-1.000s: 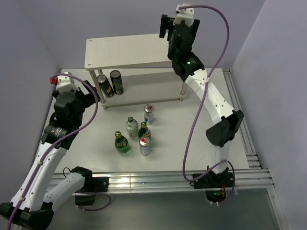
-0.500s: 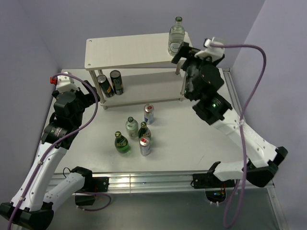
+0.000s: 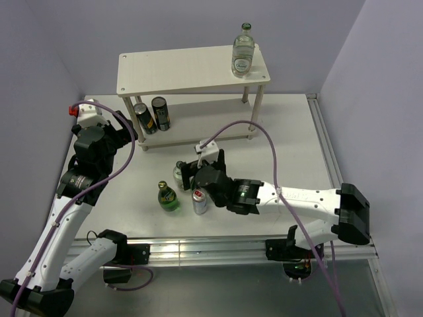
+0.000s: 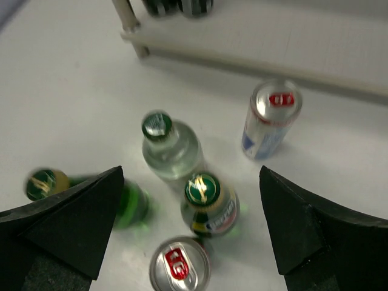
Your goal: Place and organize the beverage onto the shelf
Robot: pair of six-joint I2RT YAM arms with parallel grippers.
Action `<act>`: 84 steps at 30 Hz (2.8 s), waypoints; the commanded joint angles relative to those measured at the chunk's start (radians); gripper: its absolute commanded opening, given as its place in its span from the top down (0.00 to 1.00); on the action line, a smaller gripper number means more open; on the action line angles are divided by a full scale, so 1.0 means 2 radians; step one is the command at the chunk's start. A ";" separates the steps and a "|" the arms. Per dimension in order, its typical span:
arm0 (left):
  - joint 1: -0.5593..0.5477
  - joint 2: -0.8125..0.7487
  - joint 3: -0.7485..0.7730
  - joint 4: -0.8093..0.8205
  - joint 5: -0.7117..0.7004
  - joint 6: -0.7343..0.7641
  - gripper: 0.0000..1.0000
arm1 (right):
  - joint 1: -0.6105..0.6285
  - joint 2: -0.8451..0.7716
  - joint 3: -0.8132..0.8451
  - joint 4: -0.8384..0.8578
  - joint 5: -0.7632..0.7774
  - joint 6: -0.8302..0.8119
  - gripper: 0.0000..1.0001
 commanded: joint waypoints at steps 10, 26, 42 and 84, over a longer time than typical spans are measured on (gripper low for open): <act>0.003 -0.005 -0.002 0.014 -0.006 -0.004 0.01 | 0.011 0.068 0.003 -0.030 0.025 0.101 0.02; 0.003 -0.003 -0.002 0.014 -0.003 -0.004 0.01 | 0.011 0.096 -0.010 -0.020 0.072 0.118 0.50; 0.004 -0.002 -0.002 0.015 -0.003 -0.004 0.01 | 0.011 0.047 0.049 -0.041 0.077 0.048 1.00; 0.021 -0.003 -0.005 0.017 0.007 -0.007 0.01 | -0.117 0.331 0.770 0.110 -0.073 -0.303 1.00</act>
